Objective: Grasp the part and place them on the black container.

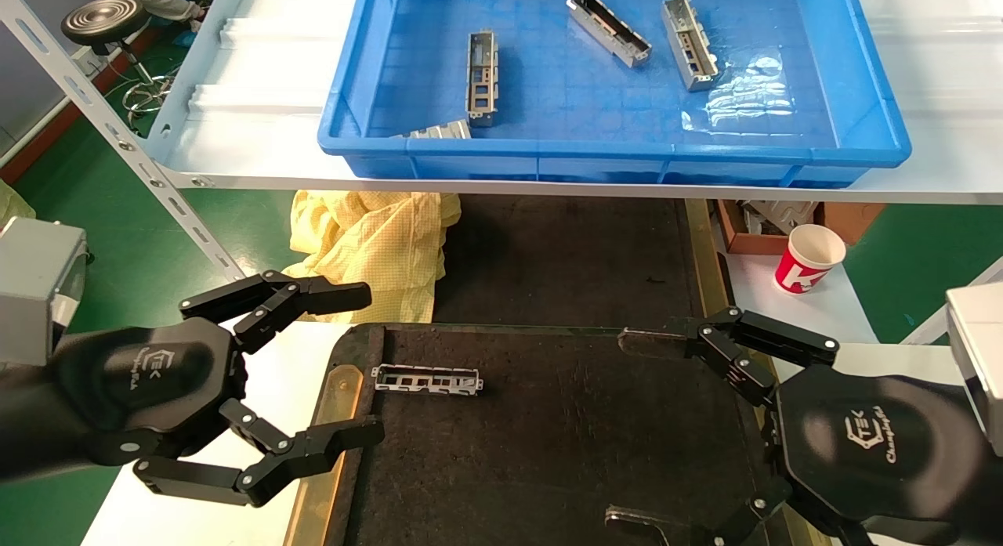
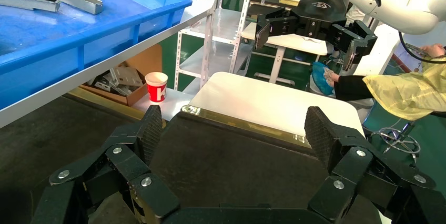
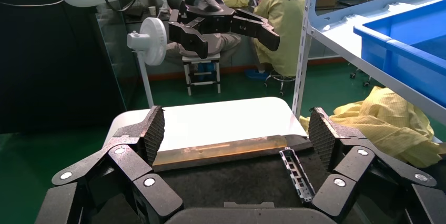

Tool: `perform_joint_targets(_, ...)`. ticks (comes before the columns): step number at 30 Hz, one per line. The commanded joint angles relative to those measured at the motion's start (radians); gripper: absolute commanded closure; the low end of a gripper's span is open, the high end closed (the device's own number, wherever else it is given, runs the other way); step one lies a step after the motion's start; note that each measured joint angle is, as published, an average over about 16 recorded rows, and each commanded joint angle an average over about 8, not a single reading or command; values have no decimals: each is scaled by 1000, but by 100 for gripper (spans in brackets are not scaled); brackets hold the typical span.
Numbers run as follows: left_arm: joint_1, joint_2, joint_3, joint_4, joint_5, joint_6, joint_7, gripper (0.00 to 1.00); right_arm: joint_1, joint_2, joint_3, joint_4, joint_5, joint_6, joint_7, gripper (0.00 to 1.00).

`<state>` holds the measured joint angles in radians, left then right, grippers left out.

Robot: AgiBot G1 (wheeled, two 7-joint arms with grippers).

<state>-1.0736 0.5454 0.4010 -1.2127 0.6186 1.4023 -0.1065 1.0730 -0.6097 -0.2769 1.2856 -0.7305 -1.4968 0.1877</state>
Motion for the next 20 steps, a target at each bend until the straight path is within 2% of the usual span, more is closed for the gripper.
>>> perform_joint_targets(1,0,0,0,0,0,0,0,0,1,-1,-1,-1,0,1,0,0)
perform_joint_targets(20,0,0,0,0,0,0,0,0,2,-2,-5,-3,0,2,-1,0)
